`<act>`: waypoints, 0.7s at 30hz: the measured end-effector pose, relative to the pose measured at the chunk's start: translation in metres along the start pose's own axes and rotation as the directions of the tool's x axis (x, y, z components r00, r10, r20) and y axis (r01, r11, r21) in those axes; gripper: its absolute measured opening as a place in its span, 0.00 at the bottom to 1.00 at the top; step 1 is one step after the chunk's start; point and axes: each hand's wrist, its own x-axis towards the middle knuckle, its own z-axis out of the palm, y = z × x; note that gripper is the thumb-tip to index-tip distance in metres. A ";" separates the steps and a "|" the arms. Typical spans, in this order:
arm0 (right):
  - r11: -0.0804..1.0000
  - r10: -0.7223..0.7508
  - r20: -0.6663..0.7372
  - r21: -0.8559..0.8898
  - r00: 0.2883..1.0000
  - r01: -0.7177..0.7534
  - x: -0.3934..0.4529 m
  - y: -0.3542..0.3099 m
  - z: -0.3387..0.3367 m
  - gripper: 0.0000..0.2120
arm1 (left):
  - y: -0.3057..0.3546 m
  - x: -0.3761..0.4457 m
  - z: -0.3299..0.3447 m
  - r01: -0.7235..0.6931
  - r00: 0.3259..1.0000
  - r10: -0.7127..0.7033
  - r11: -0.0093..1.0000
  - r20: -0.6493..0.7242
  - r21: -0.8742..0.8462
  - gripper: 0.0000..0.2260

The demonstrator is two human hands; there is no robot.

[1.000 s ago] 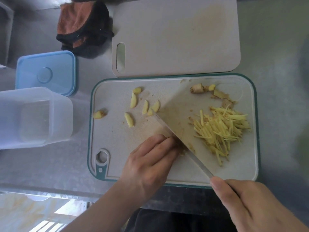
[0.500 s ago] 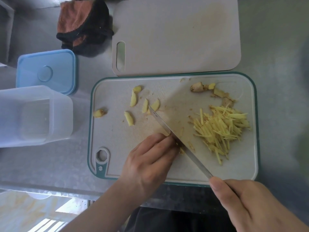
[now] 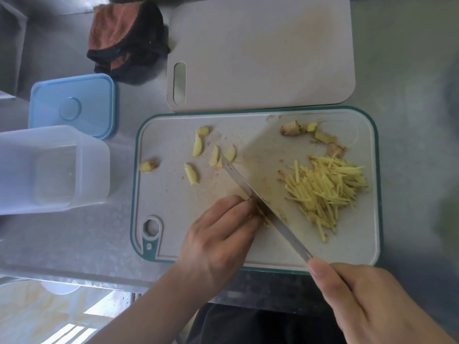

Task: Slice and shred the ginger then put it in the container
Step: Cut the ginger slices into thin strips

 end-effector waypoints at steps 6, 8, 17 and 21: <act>0.999 -0.030 -0.026 -0.022 0.999 0.029 -0.005 0.002 0.000 0.29 | -0.001 0.000 0.001 -0.001 1.000 0.001 1.000 -0.006 -0.012 0.05; 0.999 -0.033 -0.077 -0.008 0.996 0.033 -0.005 -0.002 0.000 0.28 | -0.001 0.000 0.000 -0.001 1.000 0.001 1.000 -0.008 -0.016 0.05; 0.999 -0.050 -0.110 0.002 0.993 0.050 -0.003 -0.003 0.003 0.25 | -0.003 0.000 0.001 -0.002 1.000 0.001 1.000 -0.013 -0.031 0.05; 0.998 -0.041 -0.020 -0.044 0.999 0.040 0.009 0.002 0.006 0.32 | -0.002 0.003 0.000 -0.009 1.000 0.008 0.999 -0.020 -0.048 0.04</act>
